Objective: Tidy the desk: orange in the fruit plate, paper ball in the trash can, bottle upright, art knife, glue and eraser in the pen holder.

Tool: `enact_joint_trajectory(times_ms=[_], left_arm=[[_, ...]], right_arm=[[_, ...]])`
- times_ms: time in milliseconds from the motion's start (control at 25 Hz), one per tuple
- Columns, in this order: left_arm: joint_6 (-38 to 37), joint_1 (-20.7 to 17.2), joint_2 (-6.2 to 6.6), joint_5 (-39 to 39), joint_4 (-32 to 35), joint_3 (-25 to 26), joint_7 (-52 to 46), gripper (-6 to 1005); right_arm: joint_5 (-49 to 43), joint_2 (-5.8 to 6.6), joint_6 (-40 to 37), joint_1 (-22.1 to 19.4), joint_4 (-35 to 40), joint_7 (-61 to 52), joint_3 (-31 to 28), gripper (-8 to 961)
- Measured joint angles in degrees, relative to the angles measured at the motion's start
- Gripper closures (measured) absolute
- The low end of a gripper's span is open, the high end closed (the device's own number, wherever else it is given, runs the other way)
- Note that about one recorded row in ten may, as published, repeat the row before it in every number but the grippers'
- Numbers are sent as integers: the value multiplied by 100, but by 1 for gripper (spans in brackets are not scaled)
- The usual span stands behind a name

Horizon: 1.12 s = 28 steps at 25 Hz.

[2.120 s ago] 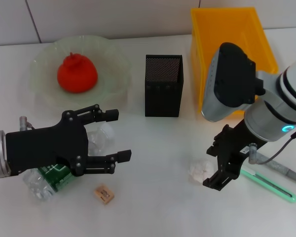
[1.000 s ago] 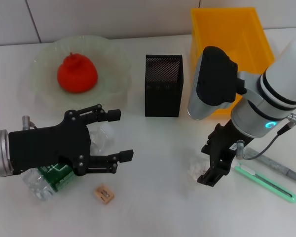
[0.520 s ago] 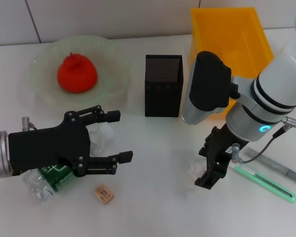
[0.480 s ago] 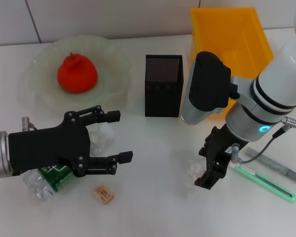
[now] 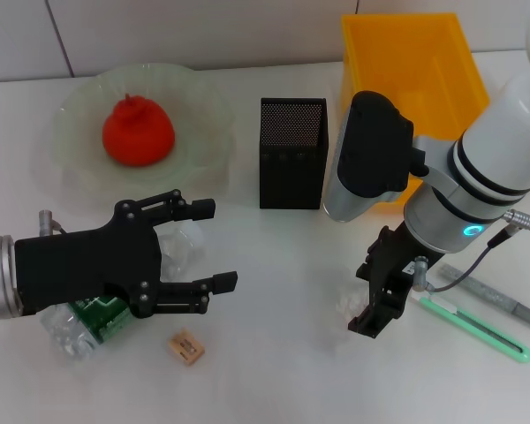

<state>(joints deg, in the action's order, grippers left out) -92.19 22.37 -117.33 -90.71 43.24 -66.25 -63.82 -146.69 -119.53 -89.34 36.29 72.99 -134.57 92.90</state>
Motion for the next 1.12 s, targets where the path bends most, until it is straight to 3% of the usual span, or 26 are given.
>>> enact_joint_trajectory(times_ms=[200,320,760,1120], left_arm=[[0,-5,0,0,0,-2,1,133],[0,-6,0,1,0,-2,1,133],[0,-16,0,0,0,-2,37,133],[0,2,-23,-121,0,32,72,134]], right_arm=[[0,0,5,0,-4,-20,0,188],[0,0,11,0,-25,-24,0,360],[0,0,77,76,-245,-51,-1,542],[-126,3,145,4,-40,-173,-35,574]])
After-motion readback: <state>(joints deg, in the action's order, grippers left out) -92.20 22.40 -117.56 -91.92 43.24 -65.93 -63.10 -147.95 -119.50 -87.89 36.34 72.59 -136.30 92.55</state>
